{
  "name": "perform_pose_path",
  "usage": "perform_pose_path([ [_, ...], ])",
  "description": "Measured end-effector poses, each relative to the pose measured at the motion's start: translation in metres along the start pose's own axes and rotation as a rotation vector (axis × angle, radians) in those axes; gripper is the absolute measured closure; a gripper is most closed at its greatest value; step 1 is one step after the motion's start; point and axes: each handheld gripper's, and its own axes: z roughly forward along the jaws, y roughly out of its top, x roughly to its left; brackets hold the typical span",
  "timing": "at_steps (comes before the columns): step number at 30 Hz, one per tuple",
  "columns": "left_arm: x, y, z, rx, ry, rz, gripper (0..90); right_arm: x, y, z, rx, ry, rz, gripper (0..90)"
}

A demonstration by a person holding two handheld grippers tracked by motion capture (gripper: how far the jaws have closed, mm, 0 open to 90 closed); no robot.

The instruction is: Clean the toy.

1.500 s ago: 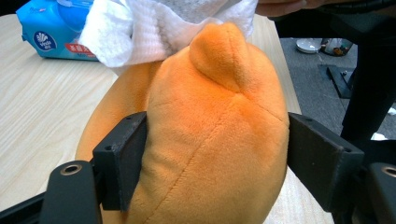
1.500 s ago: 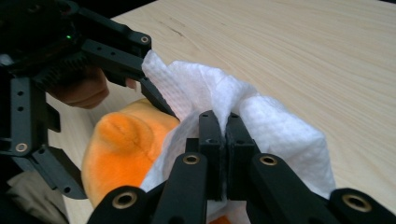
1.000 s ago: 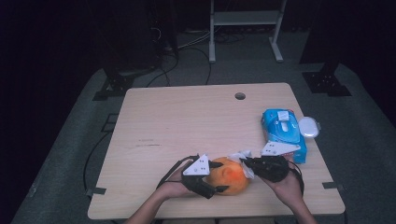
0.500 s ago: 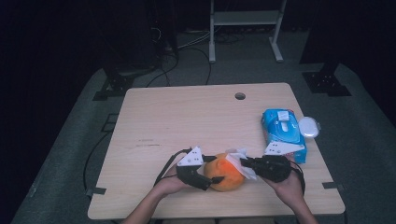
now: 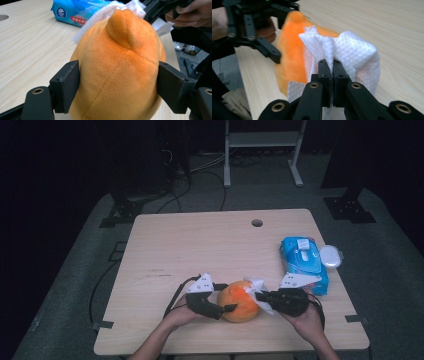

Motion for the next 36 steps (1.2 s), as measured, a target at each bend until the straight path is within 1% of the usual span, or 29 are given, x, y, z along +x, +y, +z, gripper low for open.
perform_pose_path([
  [1, 0.000, 0.000, 0.000, 0.000, 0.000, -0.002, 23.7, -0.003, -0.001, -0.001, -0.001, -0.005, 0.011, 86.4],
  [2, 0.000, 0.000, 0.000, 0.001, 0.000, -0.002, 23.7, -0.003, 0.000, -0.002, -0.003, -0.009, 0.012, 86.3],
  [3, 0.000, 0.000, 0.000, 0.001, 0.000, 0.001, 23.5, -0.002, 0.001, -0.003, -0.006, -0.002, 0.012, 86.4],
  [5, 0.000, -0.001, 0.000, 0.000, 0.000, -0.001, 23.1, 0.005, 0.005, -0.004, -0.027, 0.031, 0.003, 86.3],
  [7, -0.001, -0.001, 0.000, 0.000, 0.002, 0.001, 23.1, 0.013, 0.009, -0.003, -0.041, 0.074, -0.022, 86.3],
  [9, -0.001, -0.001, 0.000, 0.002, 0.004, 0.001, 22.7, 0.019, 0.011, -0.001, -0.040, 0.090, -0.046, 85.7],
  [11, -0.001, -0.001, 0.000, 0.001, 0.005, -0.003, 22.5, 0.020, 0.010, 0.002, -0.025, 0.083, -0.059, 85.7],
  [12, -0.001, 0.000, 0.000, 0.001, 0.007, -0.001, 22.5, 0.017, 0.008, 0.003, -0.021, 0.082, -0.053, 85.8],
  [14, 0.000, 0.000, -0.001, 0.002, 0.015, -0.005, 22.4, 0.010, 0.004, 0.003, -0.001, 0.054, -0.045, 85.9],
  [16, 0.001, 0.000, -0.001, 0.001, 0.016, -0.013, 22.5, 0.000, 0.000, 0.001, 0.002, 0.034, -0.002, 86.1],
  [19, 0.001, 0.000, -0.001, 0.003, 0.014, -0.015, 22.5, -0.011, -0.004, -0.004, 0.012, -0.020, 0.028, 86.0],
  [20, 0.001, 0.001, -0.001, 0.005, 0.016, -0.014, 22.5, -0.011, -0.004, -0.004, 0.010, -0.024, 0.032, 86.0],
  [21, 0.000, 0.001, 0.000, 0.005, 0.014, -0.012, 22.5, -0.011, -0.003, -0.005, 0.005, -0.019, 0.035, 86.0],
  [23, -0.002, 0.001, 0.002, 0.006, 0.011, -0.004, 22.5, -0.006, 0.000, -0.006, -0.013, 0.002, 0.028, 86.0],
  [24, -0.004, 0.001, 0.003, 0.005, 0.013, 0.000, 22.5, -0.002, 0.002, -0.006, -0.022, 0.015, 0.016, 86.0],
  [26, -0.007, 0.002, 0.006, 0.008, 0.020, 0.014, 22.6, 0.008, 0.008, -0.006, -0.045, 0.066, -0.001, 86.0],
  [27, -0.009, 0.003, 0.006, 0.010, 0.023, 0.017, 22.5, 0.013, 0.011, -0.006, -0.053, 0.085, -0.018, 86.0],
  [29, -0.011, 0.004, 0.008, 0.008, 0.031, 0.012, 22.6, 0.024, 0.016, -0.005, -0.061, 0.120, -0.042, 85.9],
  [30, -0.011, 0.004, 0.008, 0.007, 0.034, 0.005, 22.5, 0.027, 0.017, -0.004, -0.064, 0.132, -0.045, 85.7],
  [31, -0.011, 0.004, 0.008, 0.007, 0.036, 0.002, 22.4, 0.031, 0.019, -0.002, -0.061, 0.130, -0.061, 85.7],
  [32, -0.011, 0.004, 0.008, 0.007, 0.036, -0.001, 22.4, 0.033, 0.019, 0.001, -0.052, 0.119, -0.070, 85.7],
  [33, -0.010, 0.004, 0.008, 0.008, 0.038, 0.000, 22.3, 0.033, 0.018, 0.003, -0.040, 0.107, -0.070, 85.7],
  [36, -0.010, 0.005, 0.008, 0.006, 0.039, -0.006, 22.5, 0.027, 0.013, 0.007, -0.028, 0.090, -0.065, 86.4],
])
